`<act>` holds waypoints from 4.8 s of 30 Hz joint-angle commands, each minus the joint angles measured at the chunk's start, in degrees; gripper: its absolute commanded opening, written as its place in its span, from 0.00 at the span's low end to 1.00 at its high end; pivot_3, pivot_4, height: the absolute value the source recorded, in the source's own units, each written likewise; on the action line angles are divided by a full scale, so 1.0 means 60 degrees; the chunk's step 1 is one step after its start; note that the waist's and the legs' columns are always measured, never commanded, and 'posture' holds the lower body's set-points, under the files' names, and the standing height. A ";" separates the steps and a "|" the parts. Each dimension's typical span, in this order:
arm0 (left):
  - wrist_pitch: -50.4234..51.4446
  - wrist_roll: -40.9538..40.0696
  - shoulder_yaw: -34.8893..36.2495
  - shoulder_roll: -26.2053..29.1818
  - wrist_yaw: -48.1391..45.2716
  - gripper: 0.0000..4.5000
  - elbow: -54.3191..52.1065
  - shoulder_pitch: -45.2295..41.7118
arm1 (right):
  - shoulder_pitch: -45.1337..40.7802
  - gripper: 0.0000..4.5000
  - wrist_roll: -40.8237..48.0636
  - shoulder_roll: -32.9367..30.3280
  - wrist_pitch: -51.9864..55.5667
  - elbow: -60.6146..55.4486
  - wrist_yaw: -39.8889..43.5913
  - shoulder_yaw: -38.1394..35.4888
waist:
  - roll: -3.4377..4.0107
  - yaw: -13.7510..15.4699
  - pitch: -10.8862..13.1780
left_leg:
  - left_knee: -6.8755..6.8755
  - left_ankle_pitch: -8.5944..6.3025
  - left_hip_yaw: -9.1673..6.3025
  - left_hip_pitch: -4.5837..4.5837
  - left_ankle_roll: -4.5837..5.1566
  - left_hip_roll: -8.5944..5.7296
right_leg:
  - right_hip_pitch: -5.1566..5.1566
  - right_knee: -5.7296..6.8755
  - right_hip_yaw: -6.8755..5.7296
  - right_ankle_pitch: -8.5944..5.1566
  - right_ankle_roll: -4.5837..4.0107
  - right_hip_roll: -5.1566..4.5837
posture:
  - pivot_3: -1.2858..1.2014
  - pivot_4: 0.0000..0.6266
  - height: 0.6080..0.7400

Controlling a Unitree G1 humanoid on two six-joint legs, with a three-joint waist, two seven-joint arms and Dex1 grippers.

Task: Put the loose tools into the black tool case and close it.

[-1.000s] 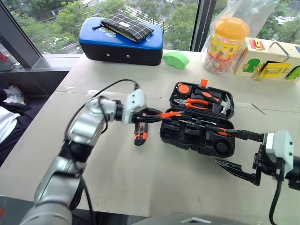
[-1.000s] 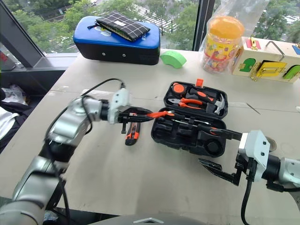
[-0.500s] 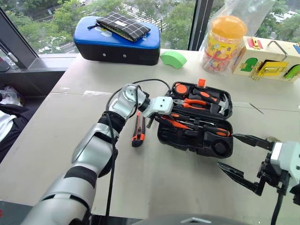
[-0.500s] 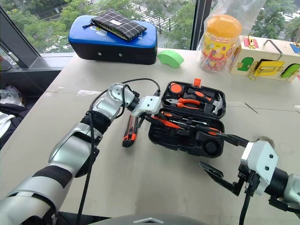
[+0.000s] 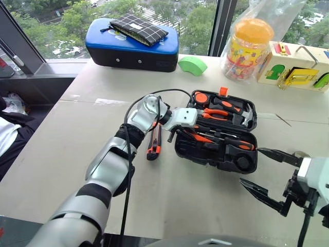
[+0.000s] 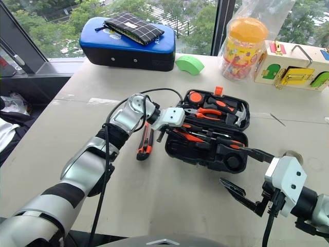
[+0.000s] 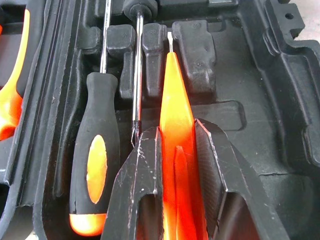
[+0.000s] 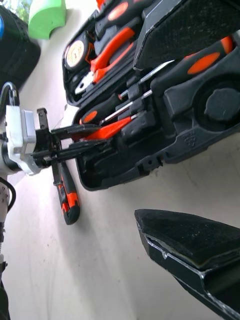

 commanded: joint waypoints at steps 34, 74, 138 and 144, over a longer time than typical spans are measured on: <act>0.4502 -0.1881 0.1931 0.0184 0.0552 0.01 -0.1800 0.0452 | -0.0650 1.00 -0.0178 -0.0073 -0.0118 0.0128 -0.0289 0.0550 | 0.0008 -0.0043 -0.0003 | 0.0056 0.0000 -0.0015 0.0012 0.0000 0.0003 | -0.0002 0.0090 0.0001 -0.0008 0.0009 0.0006 | 0.52 0.24 1.00; 1.1935 -0.2965 0.4249 -0.0112 1.1243 0.99 -1.1798 0.7551 | -0.2760 1.00 -0.0106 -0.0973 -0.0084 0.1846 0.1079 0.1513 | 0.0020 -0.0011 -0.0055 | 0.0087 0.0000 -0.0051 0.0026 -0.0005 -0.0020 | 0.0012 0.0105 0.0029 -0.0011 -0.0001 -0.0031 | 0.52 0.24 1.00; 0.5487 -0.2839 0.0972 0.0281 -0.0684 0.74 -0.3386 0.0733 | 0.0357 1.00 -0.0883 0.0499 -0.0447 0.0151 -0.0042 0.0244 | 0.0042 -0.0039 -0.0048 | 0.0105 -0.0066 0.0018 0.0005 0.0106 -0.0004 | 0.0000 0.0079 0.0054 -0.0030 0.0014 0.0005 | 0.52 0.24 1.00; 0.5560 -0.2589 0.0721 0.0330 -0.0178 0.10 -0.3949 0.1458 | 0.0076 1.00 -0.0968 0.0476 -0.0407 0.0248 -0.0075 0.0466 | 0.0047 -0.0033 -0.0050 | 0.0098 -0.0066 0.0013 0.0007 0.0106 -0.0003 | 0.0000 0.0081 0.0049 -0.0025 0.0025 0.0010 | 0.52 0.24 1.00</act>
